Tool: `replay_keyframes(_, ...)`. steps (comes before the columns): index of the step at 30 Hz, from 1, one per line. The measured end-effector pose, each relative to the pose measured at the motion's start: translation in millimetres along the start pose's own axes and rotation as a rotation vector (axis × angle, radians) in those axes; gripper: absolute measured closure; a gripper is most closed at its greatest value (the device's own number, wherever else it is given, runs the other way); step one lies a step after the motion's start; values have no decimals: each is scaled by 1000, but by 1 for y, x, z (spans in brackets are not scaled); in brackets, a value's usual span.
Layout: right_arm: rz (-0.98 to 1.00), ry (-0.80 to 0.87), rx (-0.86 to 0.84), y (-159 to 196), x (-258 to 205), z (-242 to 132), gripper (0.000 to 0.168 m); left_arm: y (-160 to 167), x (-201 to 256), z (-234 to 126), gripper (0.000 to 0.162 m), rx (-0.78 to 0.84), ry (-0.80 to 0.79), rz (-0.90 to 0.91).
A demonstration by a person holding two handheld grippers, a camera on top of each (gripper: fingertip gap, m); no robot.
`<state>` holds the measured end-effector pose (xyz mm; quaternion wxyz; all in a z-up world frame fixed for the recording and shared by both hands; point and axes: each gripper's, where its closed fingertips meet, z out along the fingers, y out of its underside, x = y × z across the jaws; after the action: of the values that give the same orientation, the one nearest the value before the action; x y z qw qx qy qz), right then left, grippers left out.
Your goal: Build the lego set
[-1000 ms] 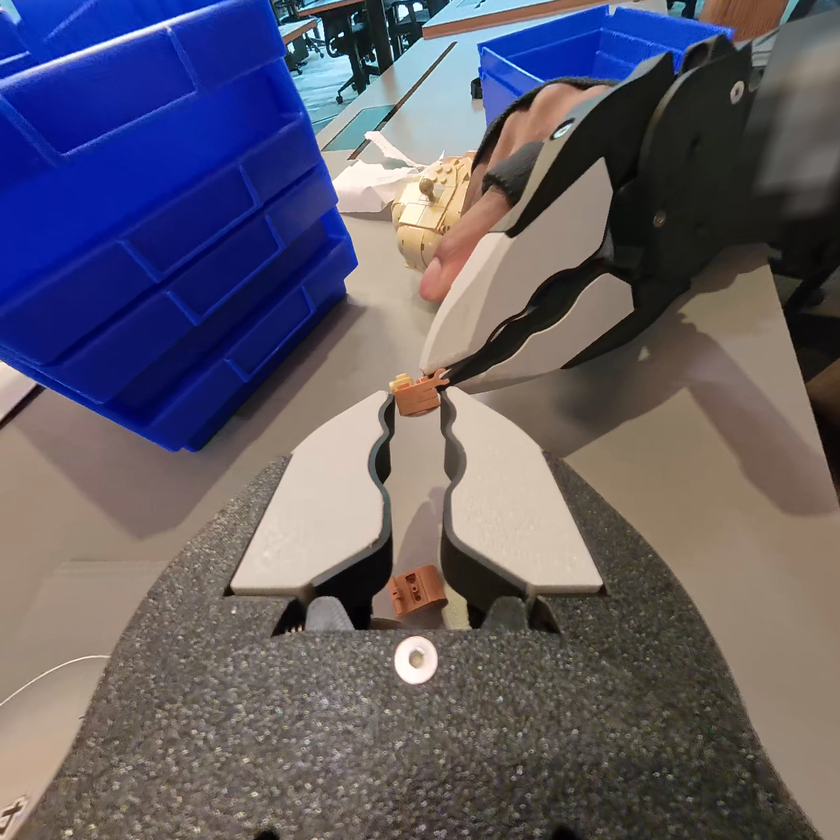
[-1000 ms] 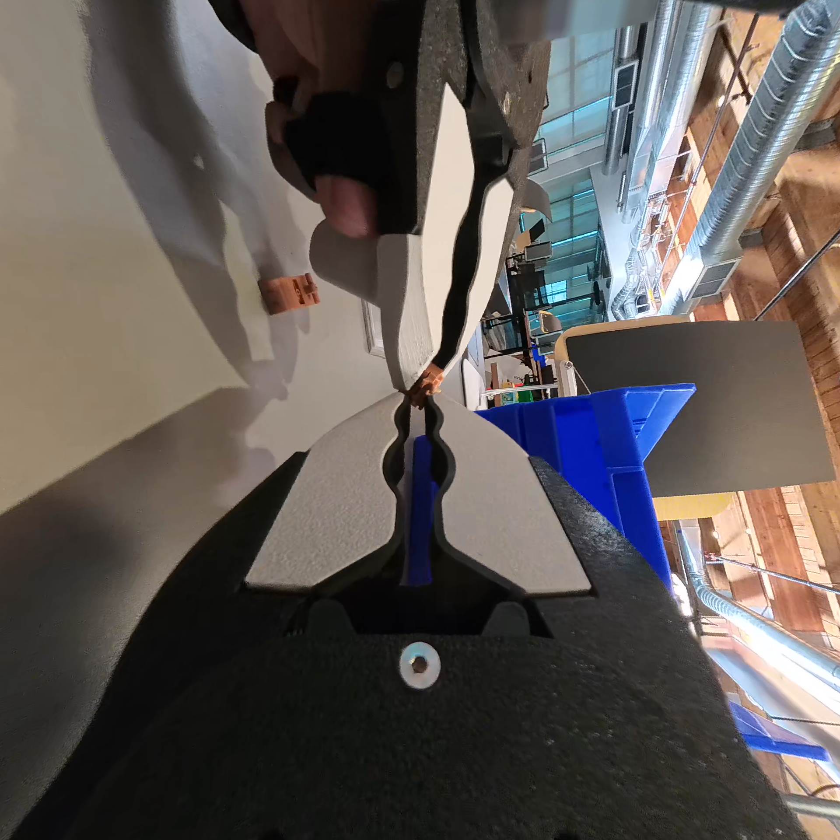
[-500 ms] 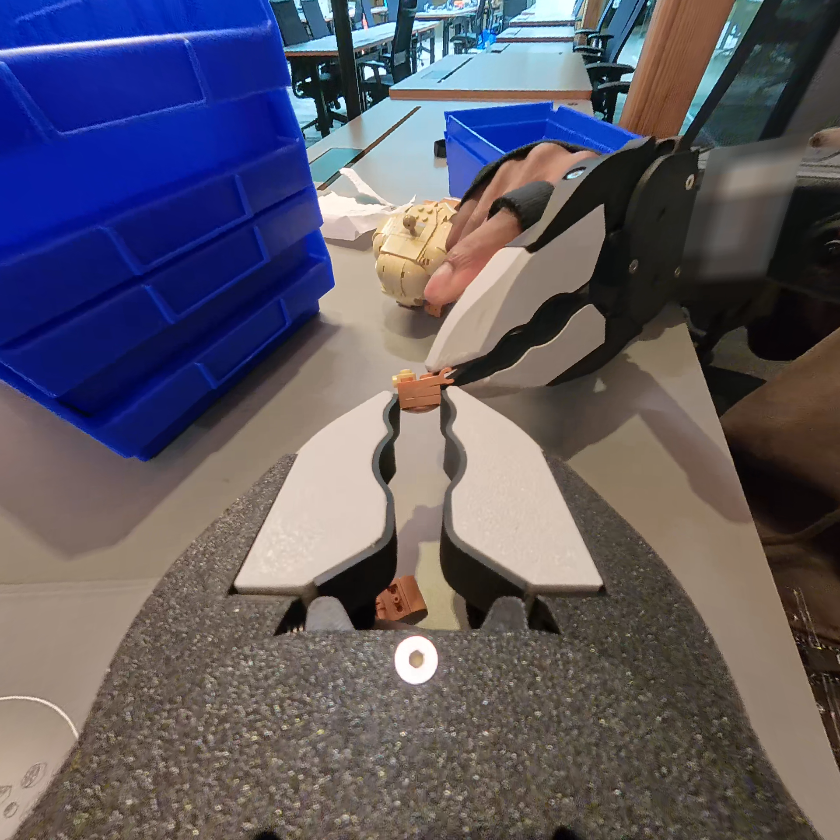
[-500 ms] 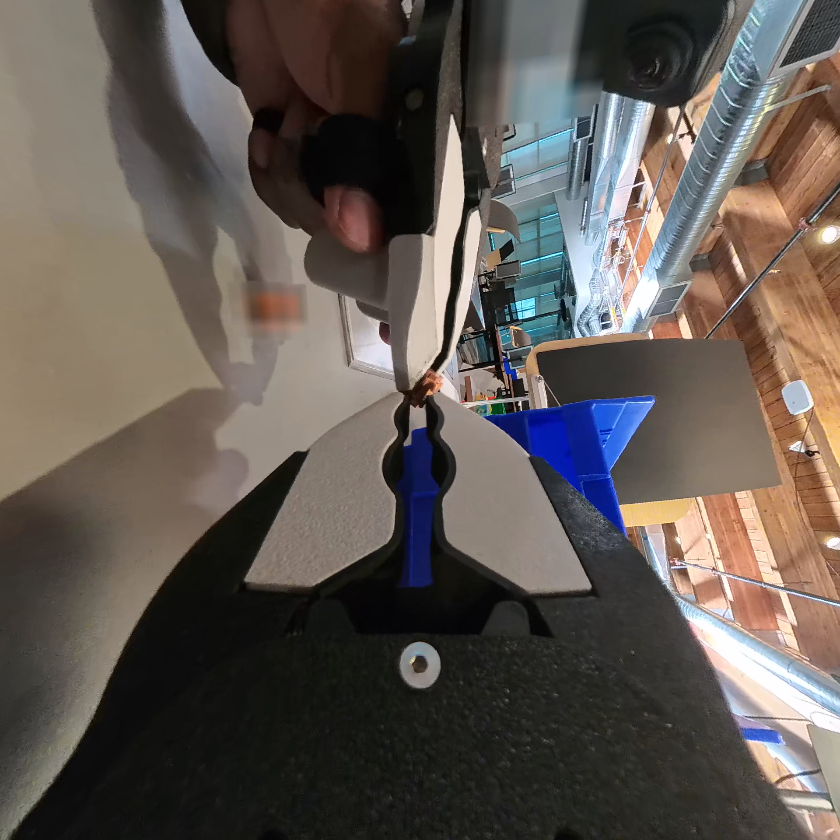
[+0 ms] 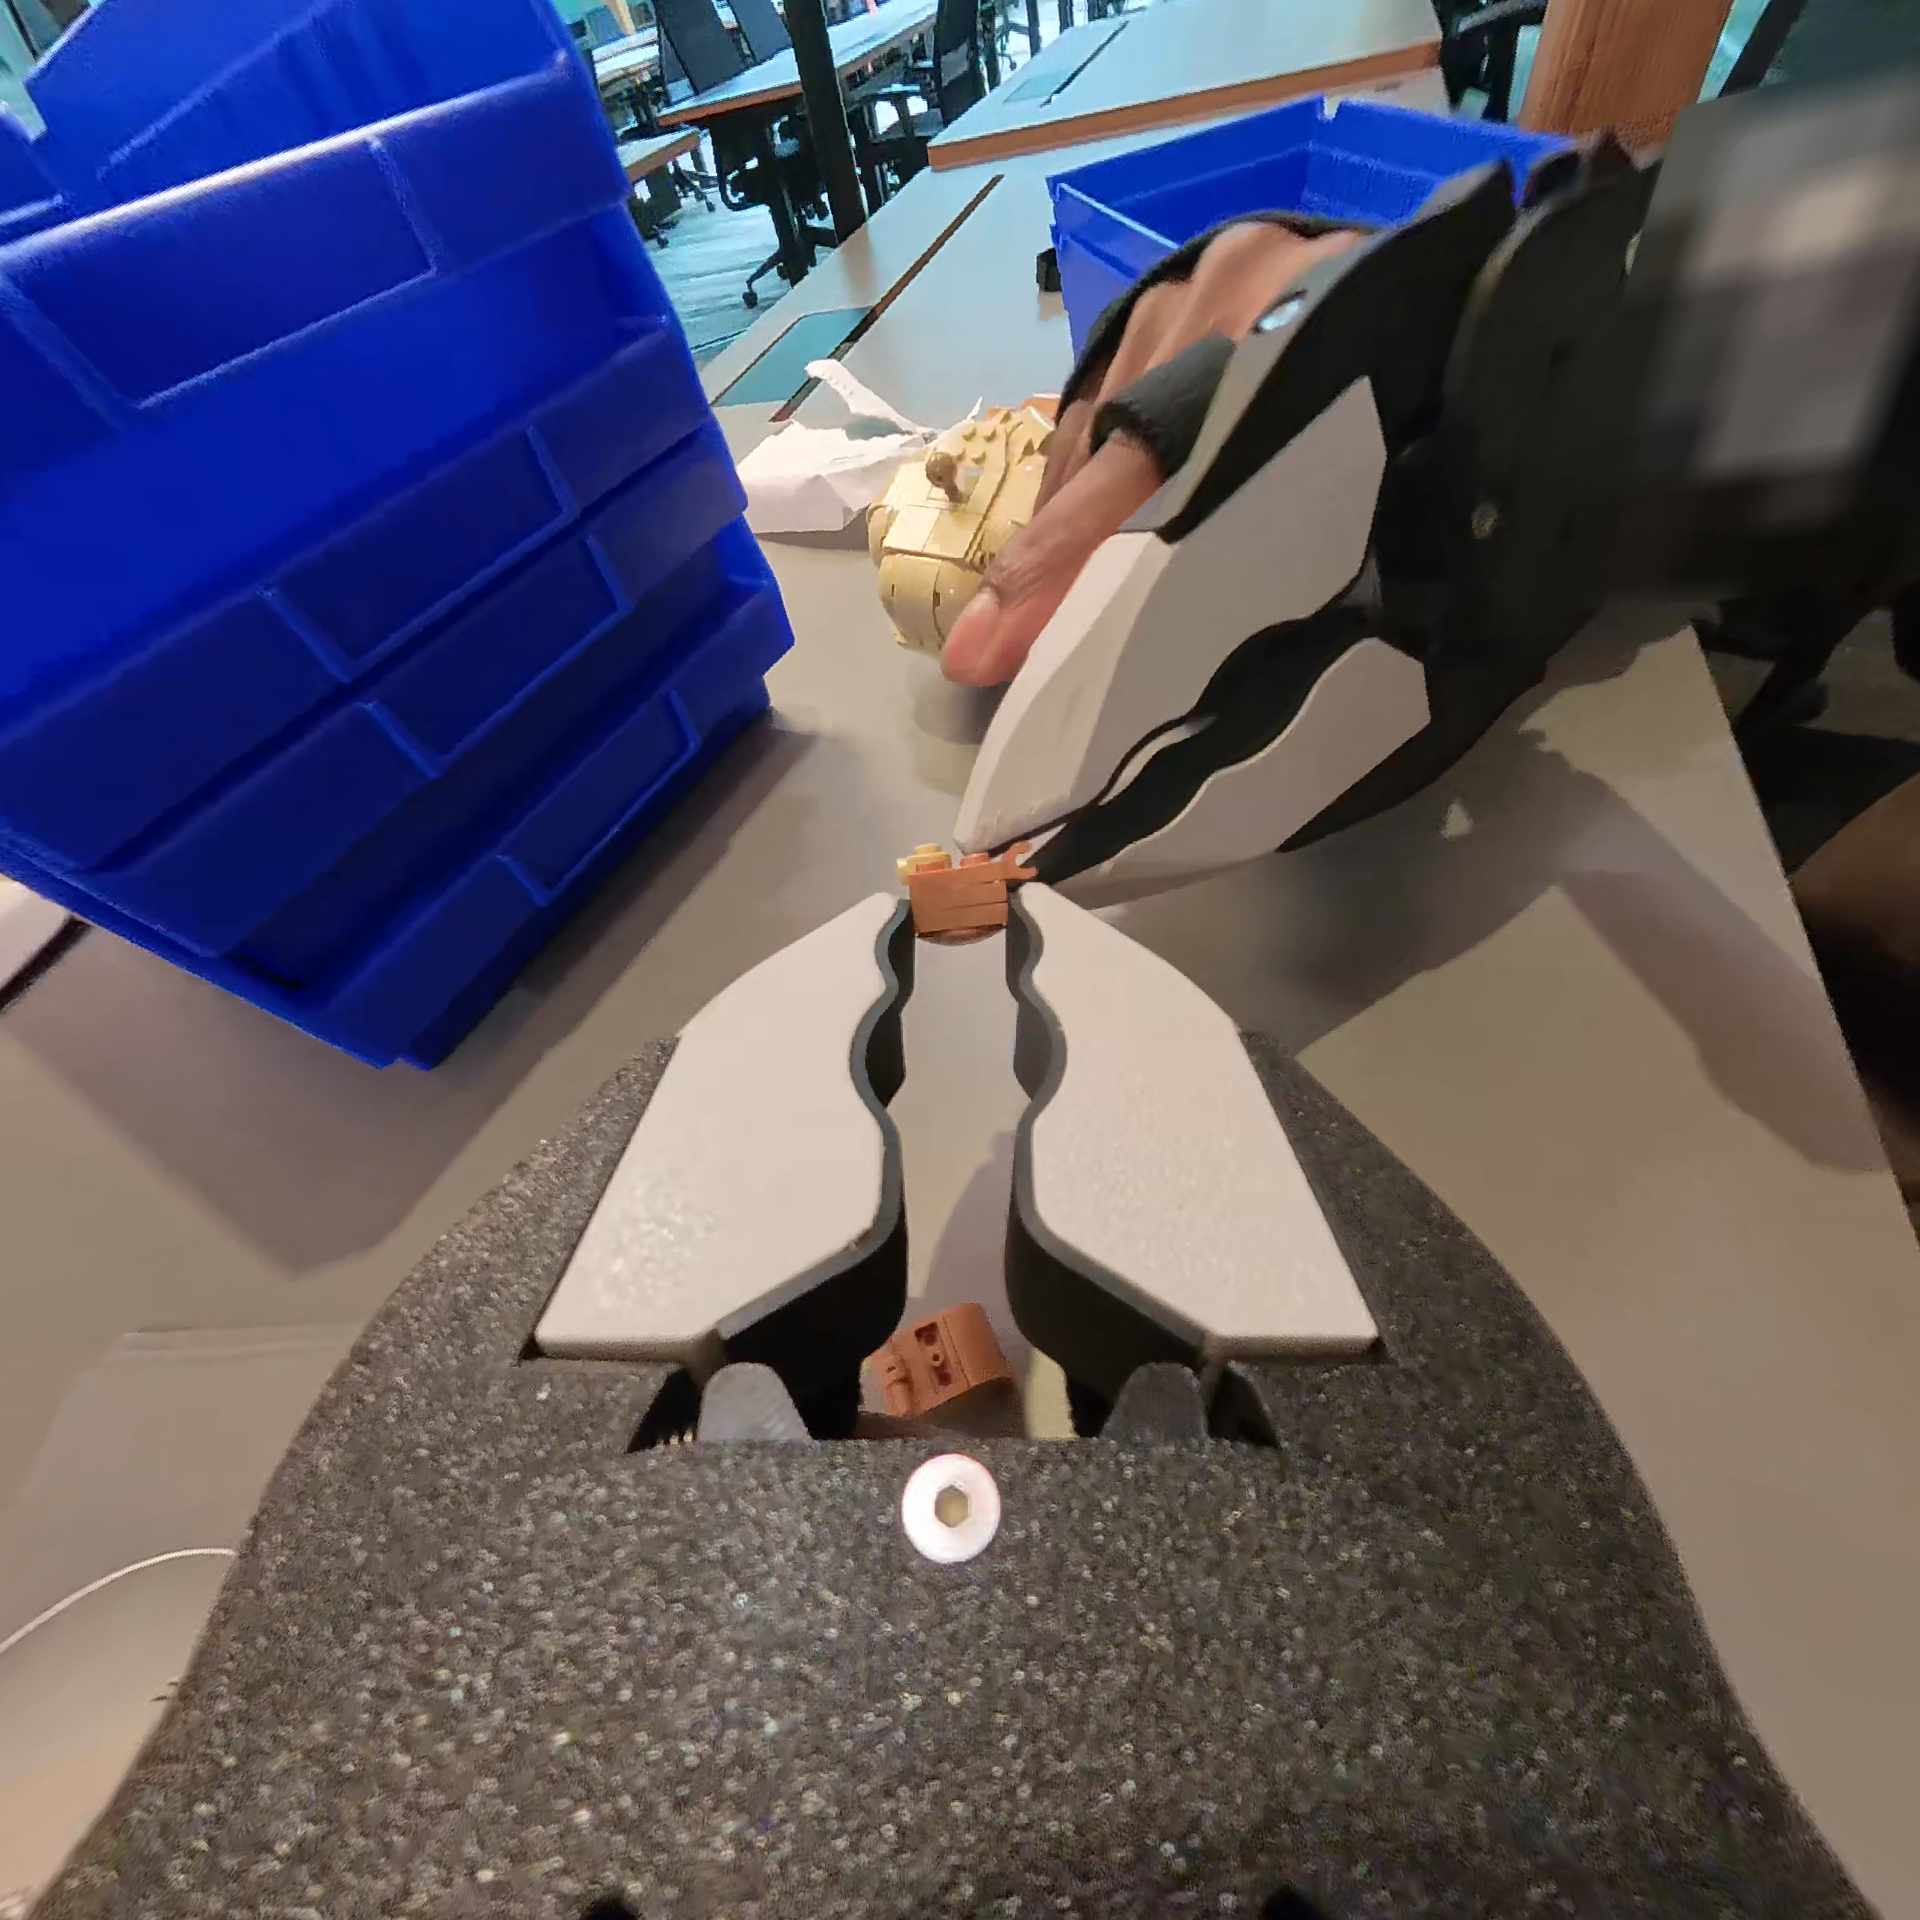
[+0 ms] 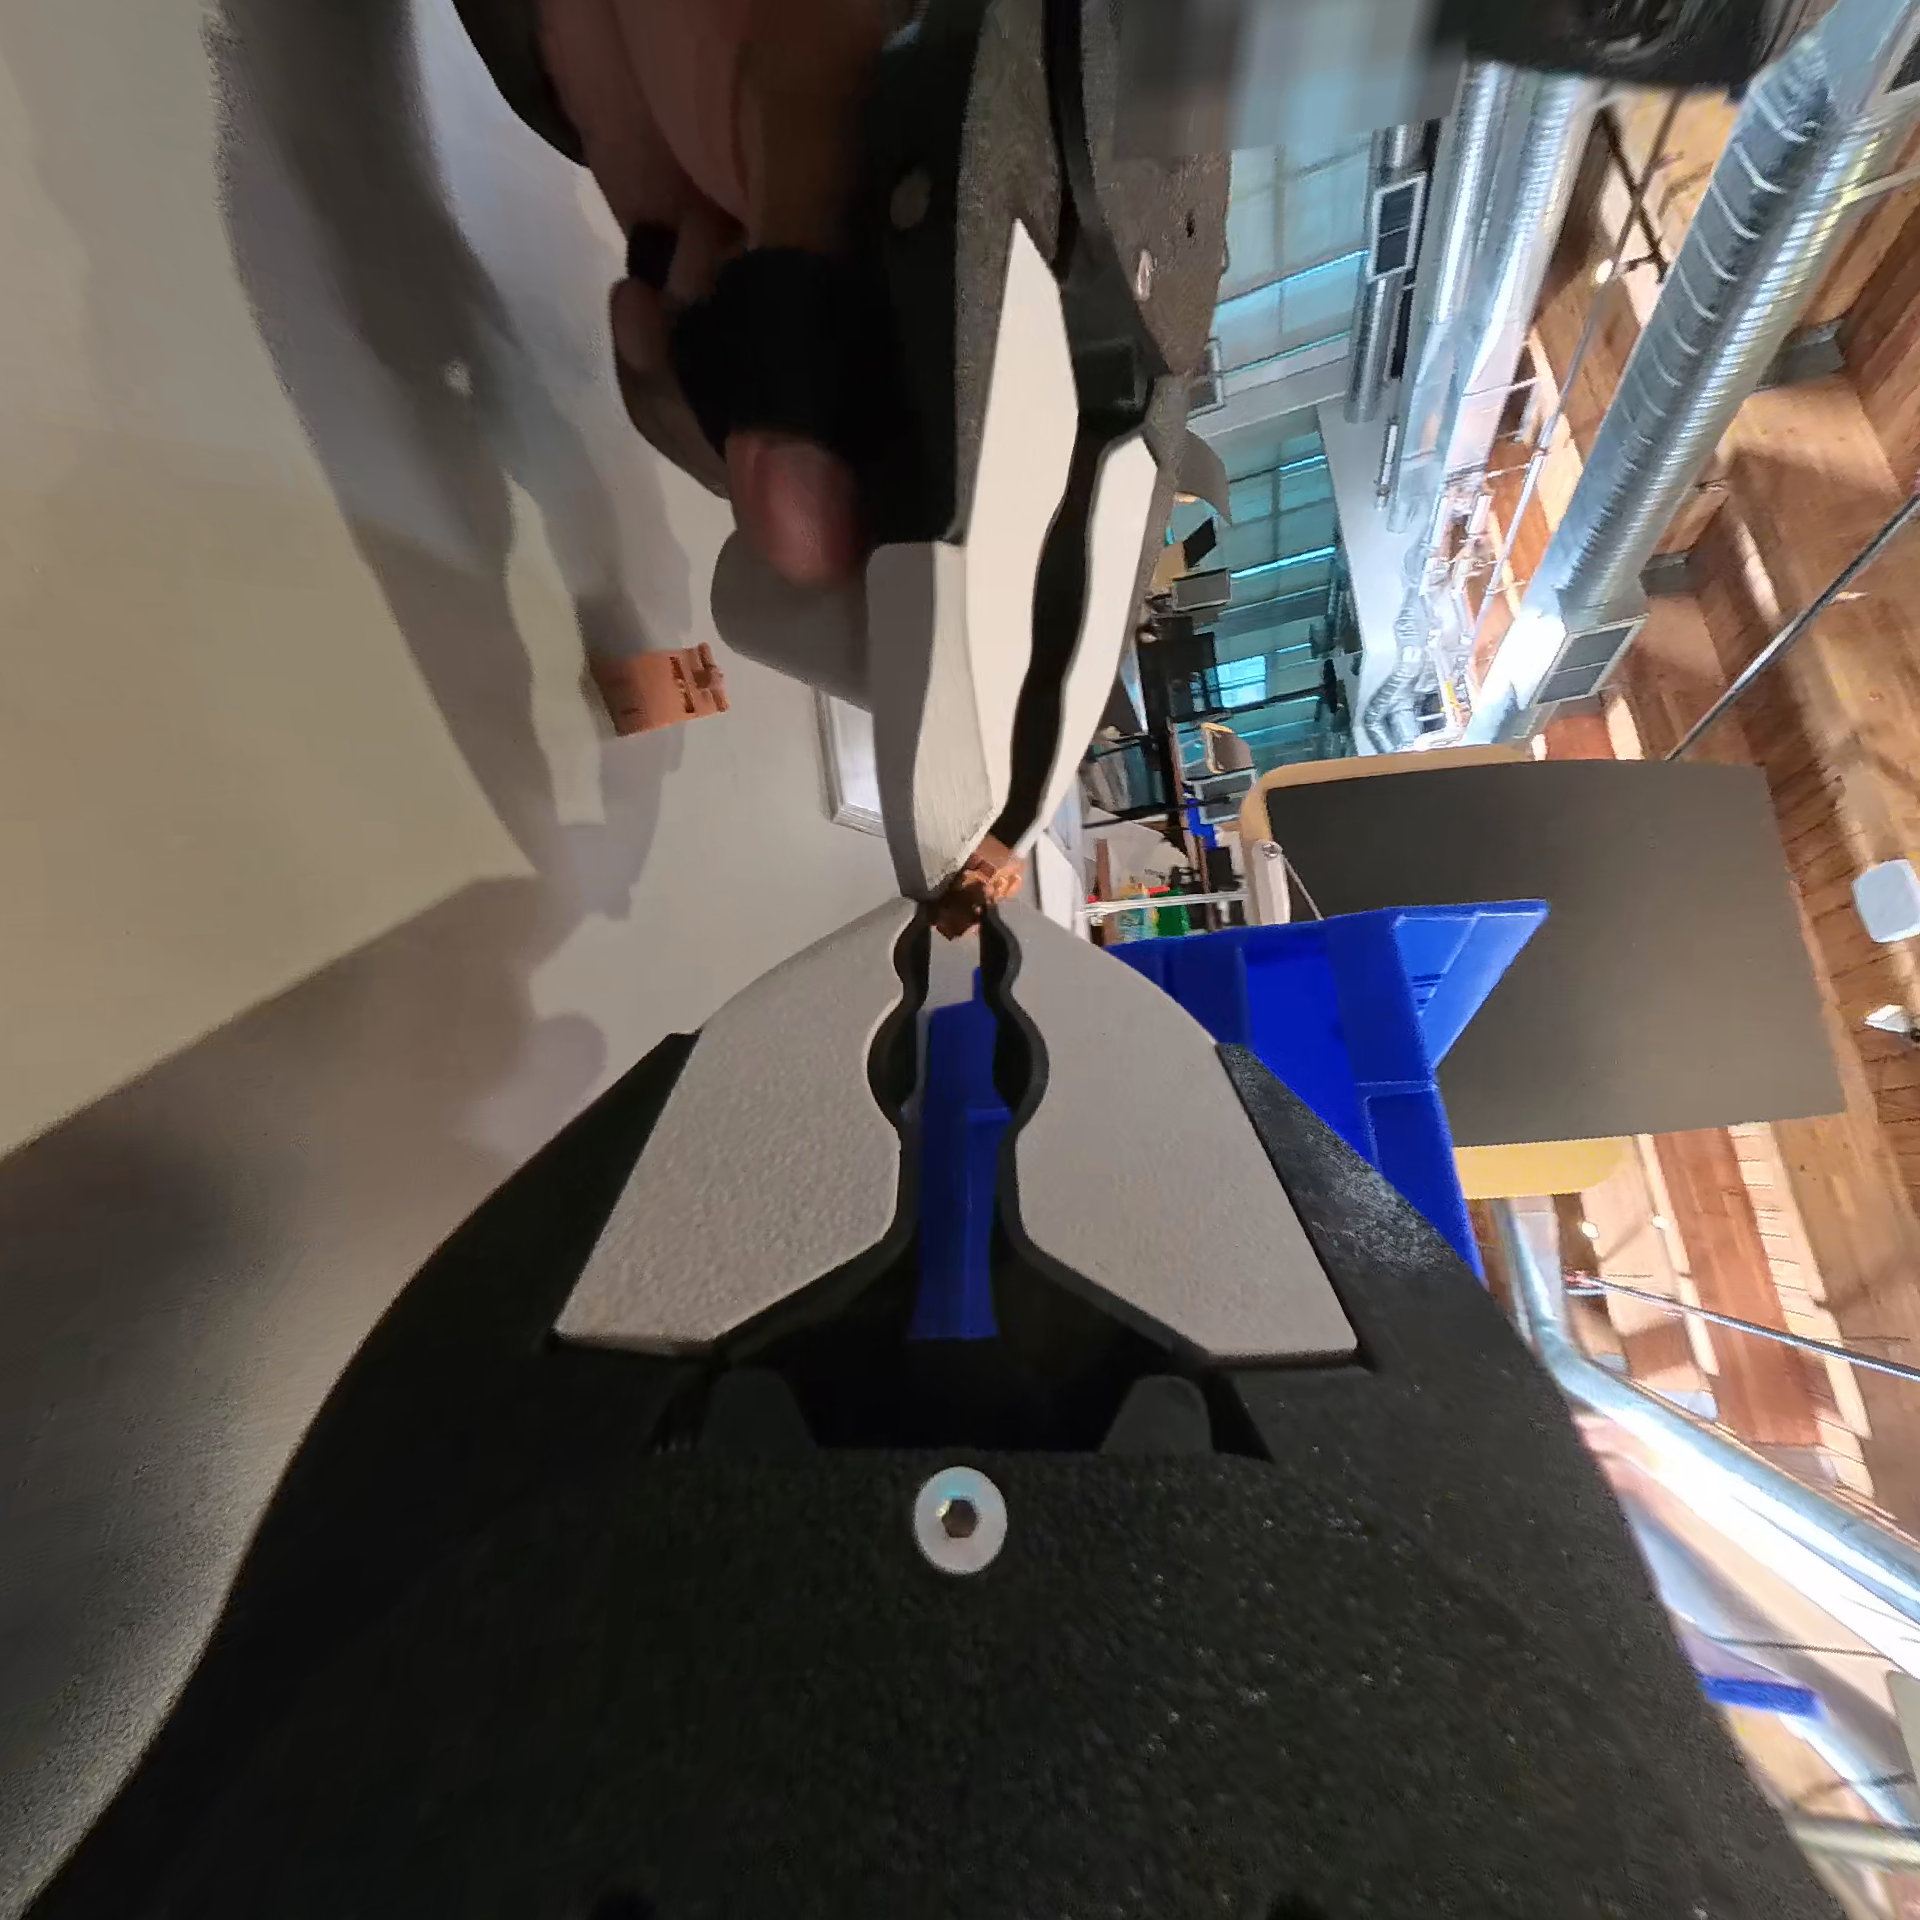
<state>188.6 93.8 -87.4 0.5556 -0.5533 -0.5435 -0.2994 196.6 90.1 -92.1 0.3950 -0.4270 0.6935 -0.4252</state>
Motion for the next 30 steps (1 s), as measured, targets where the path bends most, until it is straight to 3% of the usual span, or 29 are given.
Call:
replay_keyframes(11,145,-217,100,-7,-13,-12,159,3,17,1,145,-49,31,294)
replay_keyframes(30,197,-321,135,-10,-21,-18,158,8,25,-1,145,-64,65,491)
